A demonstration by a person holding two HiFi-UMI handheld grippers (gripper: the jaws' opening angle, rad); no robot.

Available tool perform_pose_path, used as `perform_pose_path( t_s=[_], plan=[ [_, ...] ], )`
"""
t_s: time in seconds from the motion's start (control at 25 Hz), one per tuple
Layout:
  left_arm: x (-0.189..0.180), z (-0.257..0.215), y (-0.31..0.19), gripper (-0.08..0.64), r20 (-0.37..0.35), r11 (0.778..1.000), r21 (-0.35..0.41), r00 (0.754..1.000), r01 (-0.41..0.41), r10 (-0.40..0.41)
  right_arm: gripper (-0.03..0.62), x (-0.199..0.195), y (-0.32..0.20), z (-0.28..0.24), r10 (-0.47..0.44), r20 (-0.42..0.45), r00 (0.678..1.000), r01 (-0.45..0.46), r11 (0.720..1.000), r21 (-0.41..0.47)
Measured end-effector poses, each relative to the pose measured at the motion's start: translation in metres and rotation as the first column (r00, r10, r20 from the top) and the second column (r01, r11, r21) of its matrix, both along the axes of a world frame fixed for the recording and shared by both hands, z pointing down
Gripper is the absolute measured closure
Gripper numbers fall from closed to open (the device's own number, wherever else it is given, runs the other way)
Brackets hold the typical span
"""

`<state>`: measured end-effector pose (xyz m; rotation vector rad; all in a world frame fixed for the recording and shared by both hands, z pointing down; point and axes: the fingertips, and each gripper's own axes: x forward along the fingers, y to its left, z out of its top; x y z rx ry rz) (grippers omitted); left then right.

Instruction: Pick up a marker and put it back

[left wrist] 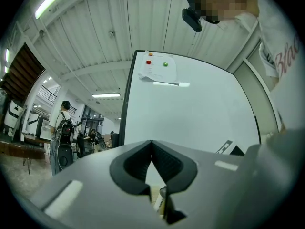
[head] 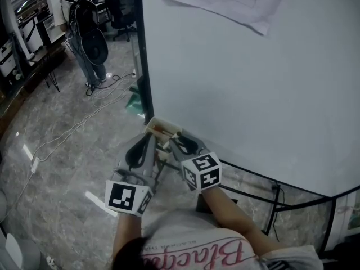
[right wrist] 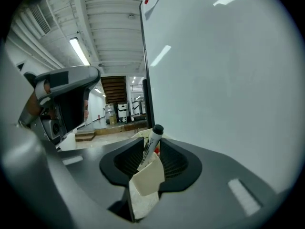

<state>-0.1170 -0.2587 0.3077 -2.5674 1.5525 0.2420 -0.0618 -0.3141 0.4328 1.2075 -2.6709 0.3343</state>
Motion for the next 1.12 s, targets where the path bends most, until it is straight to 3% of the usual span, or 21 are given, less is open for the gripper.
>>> perform_pose_path(
  t_s=[0.4,0.52,0.72,0.88,1.12],
  plan=[
    [0.008,0.001,0.000,0.560,0.003,1.000,0.002,1.000,-0.024,0.024,0.445,0.013,0.000,0.013,0.039,-0.087,0.995,-0.043,0.998,-0.045],
    [0.006,0.005,-0.001,0.560,0.004,1.000,-0.006,1.000,-0.013,0.013,0.446,0.017,0.004,0.003,0.051,-0.064,0.997,-0.053,0.998,-0.035],
    [0.002,0.007,0.000,0.560,-0.009,1.000,-0.016,1.000,-0.003,0.003,0.481,0.031,0.016,-0.040,0.070,0.006,0.998,-0.070,0.996,0.062],
    [0.004,0.005,0.002,0.560,-0.010,1.000,-0.011,1.000,-0.007,0.007,0.591,0.043,0.031,-0.075,0.051,0.074,0.996,-0.062,0.986,0.155],
    [0.008,0.005,0.004,0.560,-0.007,1.000,-0.012,1.000,-0.020,0.020,0.592,0.043,0.052,-0.111,-0.041,0.112,0.993,0.005,0.952,0.306]
  ],
)
